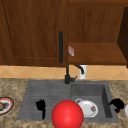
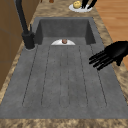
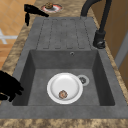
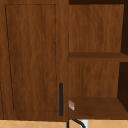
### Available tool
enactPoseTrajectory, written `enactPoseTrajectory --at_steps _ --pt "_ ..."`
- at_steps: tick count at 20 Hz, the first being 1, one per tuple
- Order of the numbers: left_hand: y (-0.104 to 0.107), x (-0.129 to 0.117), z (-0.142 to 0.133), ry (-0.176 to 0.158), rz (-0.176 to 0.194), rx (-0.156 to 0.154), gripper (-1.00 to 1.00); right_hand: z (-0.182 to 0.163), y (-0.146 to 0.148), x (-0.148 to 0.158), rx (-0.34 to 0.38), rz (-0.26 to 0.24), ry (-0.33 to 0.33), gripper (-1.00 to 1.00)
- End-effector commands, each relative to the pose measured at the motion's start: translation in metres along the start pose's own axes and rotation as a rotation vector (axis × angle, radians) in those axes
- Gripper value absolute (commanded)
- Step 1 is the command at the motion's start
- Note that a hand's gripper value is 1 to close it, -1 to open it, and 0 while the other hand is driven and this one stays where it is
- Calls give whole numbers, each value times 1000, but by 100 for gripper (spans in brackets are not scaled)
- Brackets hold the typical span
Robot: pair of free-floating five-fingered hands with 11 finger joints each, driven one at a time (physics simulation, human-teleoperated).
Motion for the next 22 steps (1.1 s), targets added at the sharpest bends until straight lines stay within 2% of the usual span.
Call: enactPoseTrajectory --at_steps 1,5,7,10,12,22 --pt "9 13 7 -35 68 -58 -100 0 0 0 0 0 0 0" --pt "19 27 15 -35 89 -76 -100 0 0 0 0 0 0 0" --pt "24 34 15 -46 93 -90 -100 0 0 0 0 0 0 0" --pt "35 46 17 -67 73 -116 -100 0 0 0 0 0 0 0" --pt "39 54 18 -74 53 -117 -100 0 0 0 0 0 0 0" --pt "70 96 27 -67 53 -130 -100 0 0 0 0 0 0 0"
